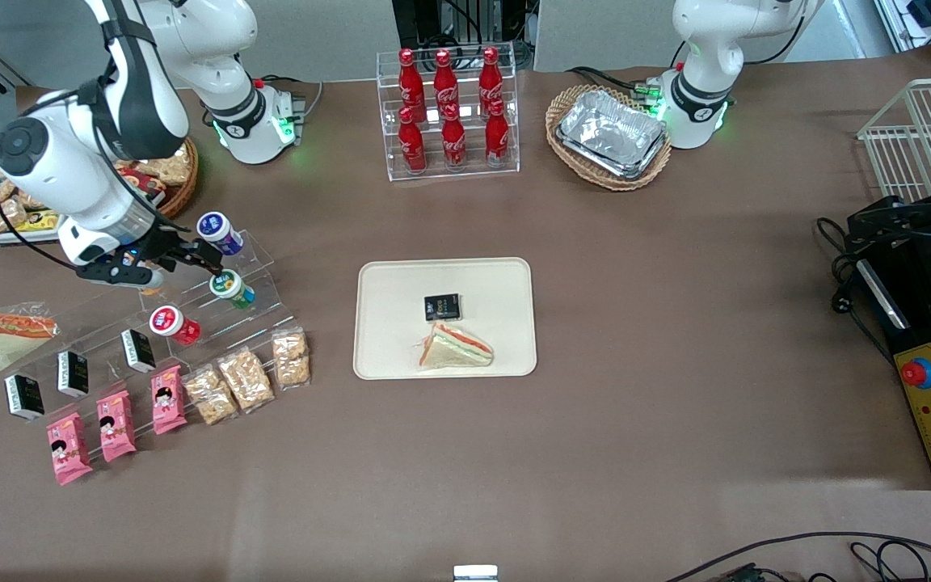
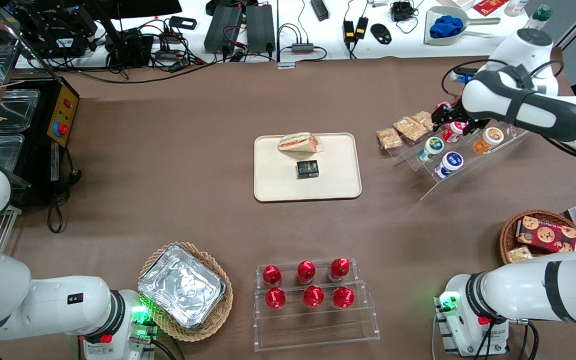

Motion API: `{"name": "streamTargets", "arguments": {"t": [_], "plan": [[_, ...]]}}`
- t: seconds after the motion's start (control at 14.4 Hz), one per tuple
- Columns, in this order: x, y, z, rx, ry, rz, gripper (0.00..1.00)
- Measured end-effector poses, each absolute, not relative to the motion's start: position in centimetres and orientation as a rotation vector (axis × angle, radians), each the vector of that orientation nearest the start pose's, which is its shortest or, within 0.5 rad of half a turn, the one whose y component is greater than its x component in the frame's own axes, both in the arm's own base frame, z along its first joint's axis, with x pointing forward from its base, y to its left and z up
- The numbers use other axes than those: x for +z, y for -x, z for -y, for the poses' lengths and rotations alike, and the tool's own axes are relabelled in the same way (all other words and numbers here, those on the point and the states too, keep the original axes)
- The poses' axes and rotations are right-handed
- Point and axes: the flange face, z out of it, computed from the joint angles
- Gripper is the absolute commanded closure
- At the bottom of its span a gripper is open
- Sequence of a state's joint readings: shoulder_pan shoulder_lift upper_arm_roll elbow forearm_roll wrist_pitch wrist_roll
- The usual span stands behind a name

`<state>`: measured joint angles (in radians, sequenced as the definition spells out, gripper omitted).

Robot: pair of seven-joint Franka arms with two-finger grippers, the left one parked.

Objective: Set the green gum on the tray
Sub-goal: 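Lower the open right gripper over the green-lidded gum tub, then close the right gripper on the green gum tub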

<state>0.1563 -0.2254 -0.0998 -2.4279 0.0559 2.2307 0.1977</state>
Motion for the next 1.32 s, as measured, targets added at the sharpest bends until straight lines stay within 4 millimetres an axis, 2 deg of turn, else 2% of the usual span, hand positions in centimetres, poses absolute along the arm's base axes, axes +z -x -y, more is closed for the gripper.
{"name": "streamTargets", "arguments": {"t": [0.28, 0.9, 1.04, 1.11, 1.32], "plan": [[36.6, -45.6, -3.8, -0.025, 3.07, -0.238, 0.0], [33.3, -45.8, -4.8, -0.003, 3.084, -0.21, 0.04], [32.6, -45.7, -5.0, 0.009, 3.087, -0.203, 0.15], [32.4, -45.6, -5.2, 0.014, 3.088, -0.196, 0.26], [32.3, -45.6, -5.4, 0.014, 3.093, -0.185, 0.67]]}}
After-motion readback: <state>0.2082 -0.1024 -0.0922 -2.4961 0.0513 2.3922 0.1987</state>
